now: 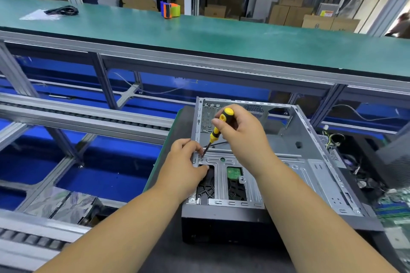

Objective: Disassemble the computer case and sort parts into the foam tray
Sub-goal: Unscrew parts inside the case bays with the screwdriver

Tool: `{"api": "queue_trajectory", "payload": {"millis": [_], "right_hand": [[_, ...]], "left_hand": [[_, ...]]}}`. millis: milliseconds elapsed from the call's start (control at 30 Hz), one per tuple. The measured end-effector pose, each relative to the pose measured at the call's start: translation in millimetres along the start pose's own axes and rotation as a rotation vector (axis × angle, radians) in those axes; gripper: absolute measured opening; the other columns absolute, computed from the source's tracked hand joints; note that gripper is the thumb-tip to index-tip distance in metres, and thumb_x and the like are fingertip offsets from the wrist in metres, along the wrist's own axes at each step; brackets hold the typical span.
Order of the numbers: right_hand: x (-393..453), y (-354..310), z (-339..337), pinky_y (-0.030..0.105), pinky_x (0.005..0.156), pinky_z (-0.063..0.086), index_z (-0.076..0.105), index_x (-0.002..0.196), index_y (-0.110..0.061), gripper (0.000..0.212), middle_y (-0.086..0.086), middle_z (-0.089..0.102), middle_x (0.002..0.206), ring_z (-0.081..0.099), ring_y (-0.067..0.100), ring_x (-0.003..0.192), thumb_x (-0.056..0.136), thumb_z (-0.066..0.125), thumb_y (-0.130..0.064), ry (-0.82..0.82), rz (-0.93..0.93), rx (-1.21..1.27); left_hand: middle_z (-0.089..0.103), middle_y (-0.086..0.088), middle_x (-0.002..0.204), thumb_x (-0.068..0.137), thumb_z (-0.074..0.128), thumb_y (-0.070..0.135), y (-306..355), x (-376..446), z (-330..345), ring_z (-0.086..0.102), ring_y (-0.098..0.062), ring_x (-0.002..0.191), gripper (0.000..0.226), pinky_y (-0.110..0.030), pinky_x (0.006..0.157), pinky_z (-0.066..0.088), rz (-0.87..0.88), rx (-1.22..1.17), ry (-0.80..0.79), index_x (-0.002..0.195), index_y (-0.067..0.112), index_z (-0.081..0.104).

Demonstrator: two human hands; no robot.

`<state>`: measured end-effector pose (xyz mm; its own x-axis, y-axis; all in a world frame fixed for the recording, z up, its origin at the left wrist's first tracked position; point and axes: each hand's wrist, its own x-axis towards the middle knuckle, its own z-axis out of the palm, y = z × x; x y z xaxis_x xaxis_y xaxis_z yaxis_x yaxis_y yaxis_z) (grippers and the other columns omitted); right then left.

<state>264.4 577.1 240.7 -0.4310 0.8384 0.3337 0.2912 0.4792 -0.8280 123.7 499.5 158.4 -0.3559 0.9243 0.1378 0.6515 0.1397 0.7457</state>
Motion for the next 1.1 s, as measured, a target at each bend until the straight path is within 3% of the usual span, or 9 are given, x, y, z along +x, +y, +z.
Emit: {"api": "queue_trajectory", "payload": {"millis": [133, 433, 567, 667, 767, 833, 933, 1033, 1100], "right_hand": [[2.8, -1.3, -0.4, 0.042, 0.075, 0.053, 0.061, 0.096, -0.02, 0.009, 0.001, 0.063, 0.09, 0.06, 0.018, 0.082, 0.093, 0.064, -0.028, -0.041, -0.006, -0.027], [15.7, -10.8, 2.5, 0.022, 0.067, 0.041, 0.056, 0.108, -0.022, 0.013, -0.005, 0.058, 0.095, 0.056, 0.008, 0.083, 0.096, 0.061, -0.027, -0.159, -0.075, -0.247], [18.3, -16.5, -0.9, 0.03, 0.073, 0.05, 0.046, 0.123, -0.036, 0.033, -0.01, 0.065, 0.096, 0.063, 0.01, 0.087, 0.098, 0.058, -0.018, -0.227, -0.058, -0.207], [20.6, -19.3, -2.5, 0.031, 0.077, 0.052, 0.049, 0.119, -0.034, 0.03, -0.014, 0.065, 0.095, 0.064, 0.009, 0.088, 0.099, 0.055, -0.012, -0.274, -0.073, -0.202], [18.2, -21.0, 2.1, 0.039, 0.079, 0.053, 0.05, 0.108, -0.029, 0.022, -0.008, 0.063, 0.092, 0.062, 0.017, 0.086, 0.098, 0.05, -0.009, -0.315, -0.055, -0.112], [15.3, -22.4, 9.7, 0.041, 0.076, 0.051, 0.05, 0.101, -0.028, 0.008, 0.001, 0.06, 0.092, 0.058, 0.025, 0.084, 0.099, 0.052, -0.021, -0.299, -0.052, -0.022], [17.0, -20.3, 21.3, 0.031, 0.069, 0.045, 0.055, 0.09, -0.027, 0.013, 0.002, 0.054, 0.091, 0.052, 0.015, 0.078, 0.101, 0.052, -0.033, -0.168, -0.087, 0.054], [19.3, -16.3, 24.7, 0.021, 0.066, 0.047, 0.067, 0.094, -0.029, 0.013, -0.007, 0.058, 0.088, 0.053, 0.007, 0.071, 0.099, 0.055, -0.026, -0.076, -0.042, 0.194], [18.2, -10.7, 24.6, 0.025, 0.068, 0.053, 0.068, 0.104, -0.031, 0.018, -0.003, 0.061, 0.085, 0.058, 0.011, 0.074, 0.099, 0.056, -0.019, -0.075, 0.011, 0.358]], "left_hand": [[0.039, 0.019, 0.122, 0.076, 0.077, 0.03, -0.8, -0.3, 0.4, 0.047, -0.007, 0.107, 0.031, -0.027, 0.087, 0.045, -0.001, 0.0, 0.001, 0.096, 0.036, 0.054], [0.037, 0.018, 0.127, 0.078, 0.074, 0.032, -2.4, -0.7, 0.4, 0.045, -0.008, 0.113, 0.03, -0.028, 0.088, 0.045, 0.003, 0.01, -0.005, 0.098, 0.037, 0.054], [0.036, 0.019, 0.129, 0.079, 0.074, 0.034, -2.1, -1.1, 0.5, 0.044, -0.008, 0.114, 0.031, -0.033, 0.091, 0.048, -0.006, 0.015, -0.008, 0.102, 0.038, 0.053], [0.036, 0.02, 0.128, 0.079, 0.074, 0.033, -1.8, -1.0, 0.5, 0.044, -0.008, 0.113, 0.031, -0.032, 0.09, 0.048, -0.01, 0.008, -0.007, 0.103, 0.037, 0.054], [0.036, 0.019, 0.129, 0.079, 0.074, 0.034, -1.8, -1.0, 0.6, 0.044, -0.008, 0.116, 0.034, -0.033, 0.091, 0.048, -0.01, 0.01, -0.01, 0.108, 0.036, 0.054], [0.035, 0.017, 0.132, 0.08, 0.073, 0.035, -1.6, -0.5, 0.6, 0.043, -0.009, 0.118, 0.035, -0.035, 0.093, 0.048, -0.011, 0.02, -0.014, 0.11, 0.035, 0.055], [0.036, 0.018, 0.131, 0.08, 0.073, 0.034, -0.9, -0.1, 0.8, 0.043, -0.009, 0.118, 0.033, -0.035, 0.093, 0.048, -0.016, 0.012, -0.009, 0.108, 0.037, 0.055], [0.036, 0.019, 0.128, 0.08, 0.073, 0.032, -1.1, -0.9, 0.7, 0.043, -0.008, 0.117, 0.033, -0.033, 0.093, 0.048, -0.005, 0.0, -0.001, 0.106, 0.039, 0.053], [0.036, 0.019, 0.127, 0.08, 0.073, 0.032, -2.1, -0.8, 0.6, 0.044, -0.009, 0.117, 0.032, -0.033, 0.093, 0.047, 0.001, -0.006, 0.0, 0.104, 0.039, 0.053]]}}
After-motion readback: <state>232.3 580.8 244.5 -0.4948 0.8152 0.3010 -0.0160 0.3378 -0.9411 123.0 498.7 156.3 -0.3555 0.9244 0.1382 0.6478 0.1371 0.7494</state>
